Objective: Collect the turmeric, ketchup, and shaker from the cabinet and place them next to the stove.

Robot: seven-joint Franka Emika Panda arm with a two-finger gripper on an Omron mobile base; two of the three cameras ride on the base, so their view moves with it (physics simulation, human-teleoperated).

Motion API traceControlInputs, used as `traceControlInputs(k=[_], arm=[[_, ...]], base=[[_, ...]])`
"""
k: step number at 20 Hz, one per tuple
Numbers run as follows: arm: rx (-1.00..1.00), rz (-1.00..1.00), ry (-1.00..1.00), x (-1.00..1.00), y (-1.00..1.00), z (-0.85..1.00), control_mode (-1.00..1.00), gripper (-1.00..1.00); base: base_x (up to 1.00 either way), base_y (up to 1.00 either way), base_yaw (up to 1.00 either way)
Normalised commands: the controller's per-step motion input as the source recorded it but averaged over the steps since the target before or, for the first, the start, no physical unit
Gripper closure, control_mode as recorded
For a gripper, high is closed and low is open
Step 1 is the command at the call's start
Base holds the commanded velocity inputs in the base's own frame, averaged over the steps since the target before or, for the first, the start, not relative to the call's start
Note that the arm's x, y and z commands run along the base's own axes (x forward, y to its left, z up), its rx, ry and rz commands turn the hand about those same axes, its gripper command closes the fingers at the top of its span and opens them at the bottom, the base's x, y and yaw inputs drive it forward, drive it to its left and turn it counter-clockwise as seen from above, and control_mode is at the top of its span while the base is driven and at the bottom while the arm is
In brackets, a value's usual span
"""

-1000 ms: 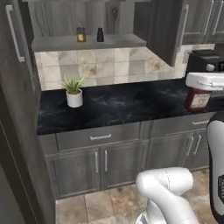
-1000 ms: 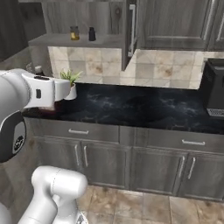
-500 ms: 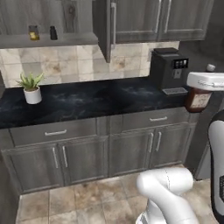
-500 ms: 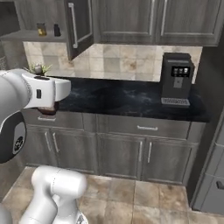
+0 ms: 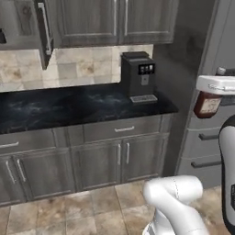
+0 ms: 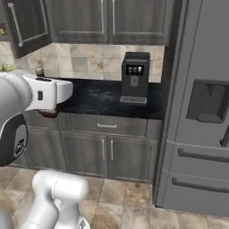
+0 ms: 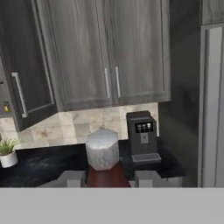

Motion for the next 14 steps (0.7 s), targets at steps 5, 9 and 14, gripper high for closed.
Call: traceControlInputs(k=[5,9,14], arm=[[0.0,0.0,0.0,0.0,0.0,0.0,1.0,1.0],[0.0,0.0,0.0,0.0,0.0,0.0,1.0,1.0],[0.0,0.0,0.0,0.0,0.0,0.0,1.0,1.0]], base=[[-0.11,-1.0,-0.07],[-0.11,-1.0,-0.11],[-0.12,-1.0,-0.12]])
